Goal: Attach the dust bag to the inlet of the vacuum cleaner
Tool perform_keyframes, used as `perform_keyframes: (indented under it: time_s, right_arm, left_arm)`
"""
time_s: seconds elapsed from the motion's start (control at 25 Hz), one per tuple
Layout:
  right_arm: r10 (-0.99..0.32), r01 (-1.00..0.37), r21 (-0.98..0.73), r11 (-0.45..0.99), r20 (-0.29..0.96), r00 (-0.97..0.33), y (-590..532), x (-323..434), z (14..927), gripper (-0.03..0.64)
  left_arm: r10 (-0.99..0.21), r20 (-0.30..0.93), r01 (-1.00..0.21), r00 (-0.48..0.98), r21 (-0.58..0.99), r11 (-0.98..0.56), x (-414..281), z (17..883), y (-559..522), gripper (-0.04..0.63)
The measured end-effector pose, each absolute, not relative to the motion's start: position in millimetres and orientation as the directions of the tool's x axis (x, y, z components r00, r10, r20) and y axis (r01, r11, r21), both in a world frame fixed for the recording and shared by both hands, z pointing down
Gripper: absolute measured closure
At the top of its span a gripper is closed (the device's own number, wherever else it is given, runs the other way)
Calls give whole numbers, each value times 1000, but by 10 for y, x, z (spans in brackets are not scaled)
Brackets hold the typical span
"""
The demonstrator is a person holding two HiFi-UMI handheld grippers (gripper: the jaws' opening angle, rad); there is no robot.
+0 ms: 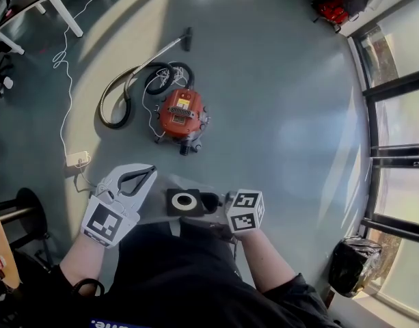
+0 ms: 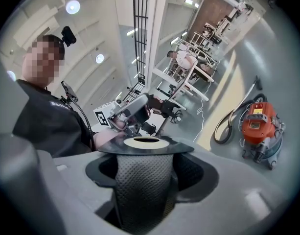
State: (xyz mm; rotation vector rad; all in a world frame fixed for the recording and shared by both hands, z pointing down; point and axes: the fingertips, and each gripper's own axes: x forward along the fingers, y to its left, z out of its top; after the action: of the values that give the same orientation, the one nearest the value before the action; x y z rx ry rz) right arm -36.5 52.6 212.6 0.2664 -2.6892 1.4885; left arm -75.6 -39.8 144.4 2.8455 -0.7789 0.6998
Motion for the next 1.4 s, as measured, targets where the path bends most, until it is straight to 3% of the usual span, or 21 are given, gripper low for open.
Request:
perform_keyframes:
  time_s: [0.72, 1.4]
  right_arm:
    - [-208, -245, -850, 467, 164, -964, 206, -386, 2911, 328]
    - [-199, -228, -867, 443, 153, -968, -54, -392, 3867, 328]
  left_arm:
    - [-428, 445, -446, 786, -69, -892, -752, 2196, -961, 578]
    - [-423, 446, -411, 789, -127, -903, -641, 3077, -1248, 578]
